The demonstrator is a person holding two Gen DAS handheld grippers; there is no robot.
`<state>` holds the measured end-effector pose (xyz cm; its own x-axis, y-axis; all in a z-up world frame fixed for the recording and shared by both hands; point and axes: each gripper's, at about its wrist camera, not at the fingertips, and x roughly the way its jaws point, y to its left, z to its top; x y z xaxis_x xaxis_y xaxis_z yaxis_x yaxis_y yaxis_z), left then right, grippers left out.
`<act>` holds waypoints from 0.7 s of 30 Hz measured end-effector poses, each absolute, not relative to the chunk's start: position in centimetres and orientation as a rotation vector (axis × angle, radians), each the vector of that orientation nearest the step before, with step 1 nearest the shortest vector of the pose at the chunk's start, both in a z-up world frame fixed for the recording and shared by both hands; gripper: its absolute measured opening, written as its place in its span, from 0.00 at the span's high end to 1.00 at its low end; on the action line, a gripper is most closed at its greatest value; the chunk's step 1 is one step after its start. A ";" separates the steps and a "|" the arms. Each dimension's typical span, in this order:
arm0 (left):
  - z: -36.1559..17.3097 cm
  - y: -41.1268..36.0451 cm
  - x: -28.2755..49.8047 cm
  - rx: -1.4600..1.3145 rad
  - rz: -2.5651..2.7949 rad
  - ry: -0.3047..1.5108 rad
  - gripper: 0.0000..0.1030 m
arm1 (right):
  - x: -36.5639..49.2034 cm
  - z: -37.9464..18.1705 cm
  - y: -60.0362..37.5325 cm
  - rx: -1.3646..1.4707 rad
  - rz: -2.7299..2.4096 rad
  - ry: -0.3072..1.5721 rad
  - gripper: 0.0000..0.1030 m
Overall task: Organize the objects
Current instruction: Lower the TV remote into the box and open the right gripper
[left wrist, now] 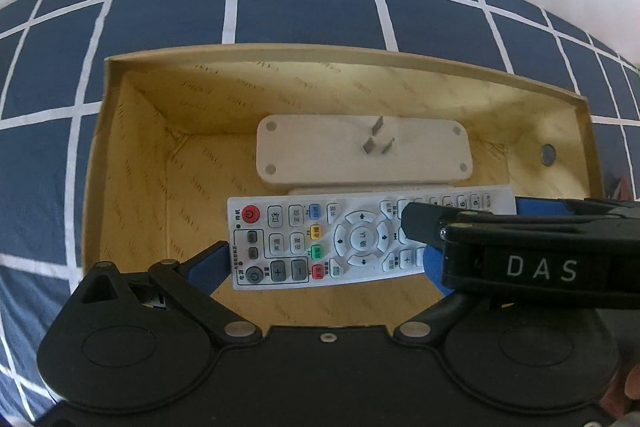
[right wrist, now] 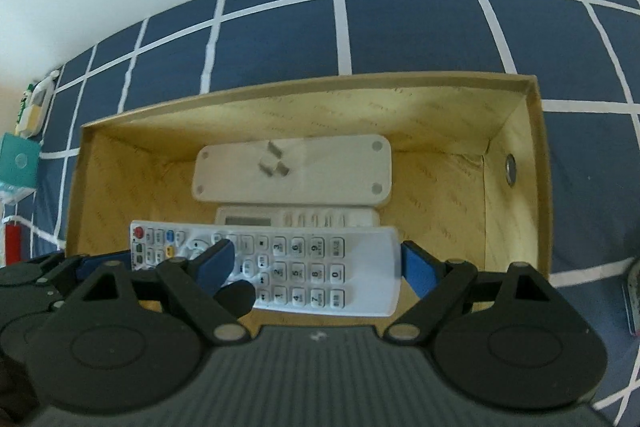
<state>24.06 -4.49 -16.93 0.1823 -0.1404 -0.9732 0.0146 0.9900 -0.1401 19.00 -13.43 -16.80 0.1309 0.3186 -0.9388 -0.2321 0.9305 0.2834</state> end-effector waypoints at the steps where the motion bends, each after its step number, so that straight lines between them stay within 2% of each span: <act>1: -17.2 -4.4 24.3 -0.111 -0.109 1.387 0.02 | 19.3 -17.1 -13.3 0.076 0.396 1.385 0.14; 21: -19.0 -3.9 25.2 -0.114 -0.112 1.432 0.02 | 20.6 -19.6 -12.8 0.071 0.377 1.431 0.14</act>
